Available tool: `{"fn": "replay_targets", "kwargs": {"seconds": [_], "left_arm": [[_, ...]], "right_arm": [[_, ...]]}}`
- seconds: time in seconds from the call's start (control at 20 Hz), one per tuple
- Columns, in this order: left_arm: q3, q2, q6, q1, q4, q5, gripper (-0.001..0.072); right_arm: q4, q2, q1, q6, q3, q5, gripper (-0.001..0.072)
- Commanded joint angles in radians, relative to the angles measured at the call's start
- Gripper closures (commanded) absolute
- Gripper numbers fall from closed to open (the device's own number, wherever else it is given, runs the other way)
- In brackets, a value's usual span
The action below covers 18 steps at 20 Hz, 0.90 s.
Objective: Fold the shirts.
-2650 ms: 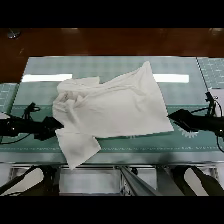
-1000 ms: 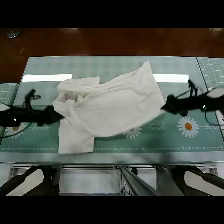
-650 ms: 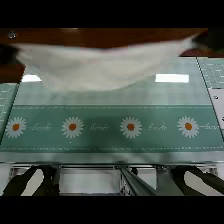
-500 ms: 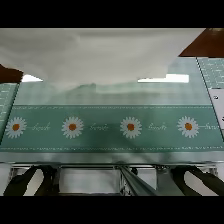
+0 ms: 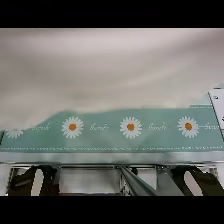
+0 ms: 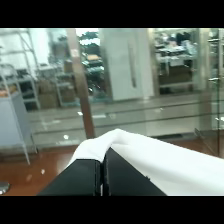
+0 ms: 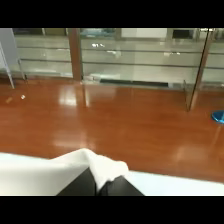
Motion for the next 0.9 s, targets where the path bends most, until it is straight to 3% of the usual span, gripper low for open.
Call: {"fn": "replay_targets", "kwargs": {"seconds": [0.0,0.15,0.3,0.4,0.6,0.85], "left_arm": [[-0.002,0.049,-0.033,-0.059,0.123,-0.066,0.0689],[-0.139,0.041,-0.072,-0.073,0.121,-0.097,0.0688],[-0.365,0.011,-0.1,-0.073,0.094,-0.092,0.0689],[-0.495,-0.048,-0.061,-0.073,0.024,-0.04,0.0689],[-0.581,-0.293,-0.033,-0.074,-0.101,0.092,0.0689],[-0.566,-0.631,-0.021,-0.082,-0.163,0.224,0.0689]], "right_arm": [[-0.033,0.055,0.001,0.024,0.005,0.178,0.0679],[-0.031,0.054,0.001,0.031,-0.084,0.254,0.0679],[-0.024,0.054,0.001,0.026,-0.306,0.224,0.0679],[-0.016,0.05,0.001,0.016,-0.506,0.139,0.0678],[0.037,-0.078,0.001,-0.019,-0.798,-0.177,0.0679],[0.172,-0.48,0.002,-0.069,-0.758,-0.405,0.0679]]}}
